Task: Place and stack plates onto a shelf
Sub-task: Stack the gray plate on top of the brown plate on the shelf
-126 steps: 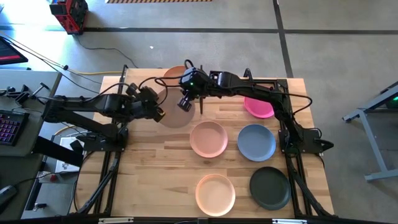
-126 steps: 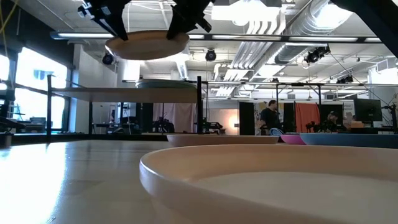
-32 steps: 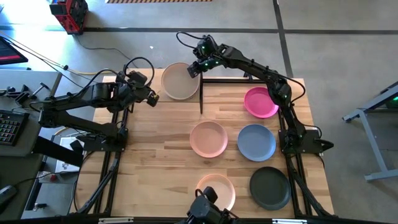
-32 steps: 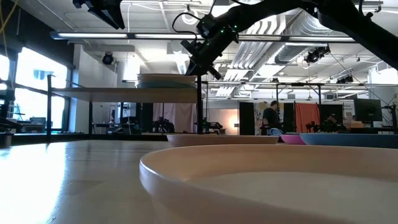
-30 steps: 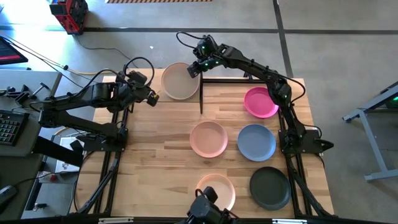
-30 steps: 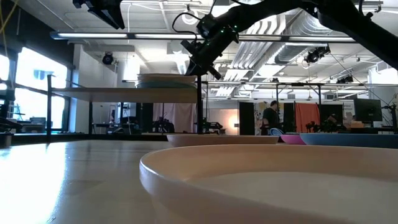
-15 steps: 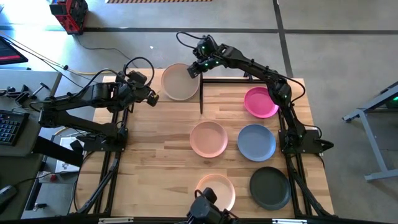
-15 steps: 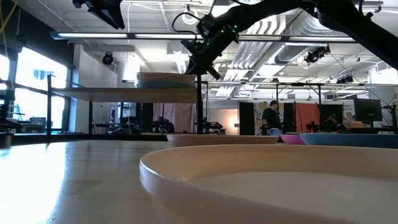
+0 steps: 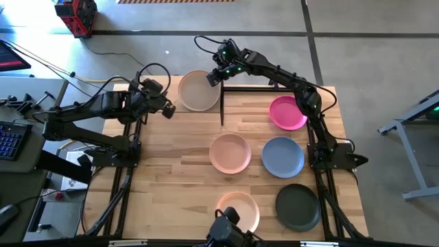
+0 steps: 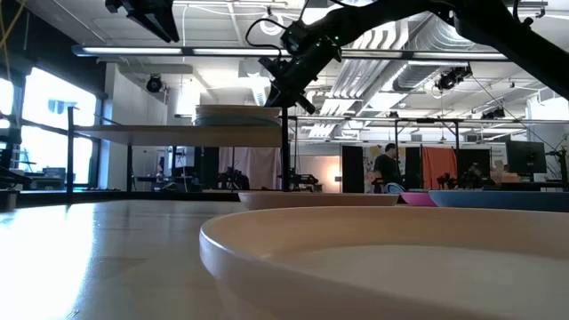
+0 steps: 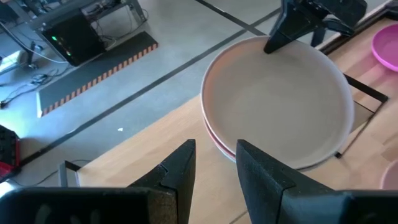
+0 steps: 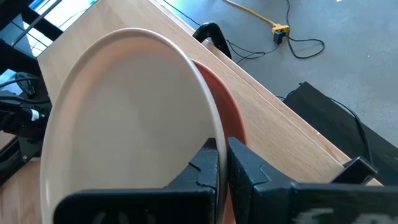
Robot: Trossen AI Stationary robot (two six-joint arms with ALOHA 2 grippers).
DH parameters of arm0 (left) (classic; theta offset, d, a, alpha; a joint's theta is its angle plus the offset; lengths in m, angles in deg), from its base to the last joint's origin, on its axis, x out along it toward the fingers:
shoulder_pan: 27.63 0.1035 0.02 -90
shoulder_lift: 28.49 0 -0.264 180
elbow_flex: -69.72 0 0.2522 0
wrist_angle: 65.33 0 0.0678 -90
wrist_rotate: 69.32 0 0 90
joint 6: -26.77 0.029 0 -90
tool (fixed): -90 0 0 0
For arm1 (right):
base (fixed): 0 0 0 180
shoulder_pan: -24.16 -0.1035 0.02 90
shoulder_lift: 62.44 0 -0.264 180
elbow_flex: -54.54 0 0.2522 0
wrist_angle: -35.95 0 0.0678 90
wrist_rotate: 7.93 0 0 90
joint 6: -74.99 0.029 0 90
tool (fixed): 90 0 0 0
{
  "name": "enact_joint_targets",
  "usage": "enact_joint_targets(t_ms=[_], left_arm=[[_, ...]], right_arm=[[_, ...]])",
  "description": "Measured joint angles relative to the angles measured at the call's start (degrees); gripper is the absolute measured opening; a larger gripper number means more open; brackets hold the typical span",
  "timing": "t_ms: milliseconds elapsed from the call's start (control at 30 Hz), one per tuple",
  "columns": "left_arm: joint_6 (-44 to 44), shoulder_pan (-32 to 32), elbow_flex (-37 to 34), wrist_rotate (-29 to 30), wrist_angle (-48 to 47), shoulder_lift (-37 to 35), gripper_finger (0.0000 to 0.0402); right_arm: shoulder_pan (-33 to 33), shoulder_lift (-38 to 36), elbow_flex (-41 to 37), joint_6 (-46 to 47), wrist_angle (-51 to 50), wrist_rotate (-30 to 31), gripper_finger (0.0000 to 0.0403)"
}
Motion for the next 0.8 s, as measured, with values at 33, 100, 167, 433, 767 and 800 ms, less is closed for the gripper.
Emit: enact_joint_targets(t_ms=[33, 100, 167, 433, 767, 800], left_arm=[[0.0, 0.0, 0.0, -0.6, 0.0, 0.1, 0.0106], [0.0, 0.0, 0.0, -2.2, 0.0, 0.2, 0.0106], [0.0, 0.0, 0.0, -3.3, 0.0, 0.2, 0.0106], [0.0, 0.0, 0.0, -8.3, 0.0, 0.2, 0.0106], [0.0, 0.0, 0.0, -8.6, 0.0, 0.2, 0.0106], [0.0, 0.0, 0.0, -8.6, 0.0, 0.2, 0.0106]], right_arm=[[0.0, 0.0, 0.0, 0.0, 0.0, 0.0, 0.0001], [0.0, 0.0, 0.0, 0.0, 0.0, 0.1, 0.0001], [0.0, 0.0, 0.0, 0.0, 0.0, 0.1, 0.0001], [0.0, 0.0, 0.0, 0.0, 0.0, 0.1, 0.0001], [0.0, 0.0, 0.0, -0.2, 0.4, -0.1, 0.0001], [0.0, 0.0, 0.0, -0.4, 0.3, -0.1, 0.0001]])
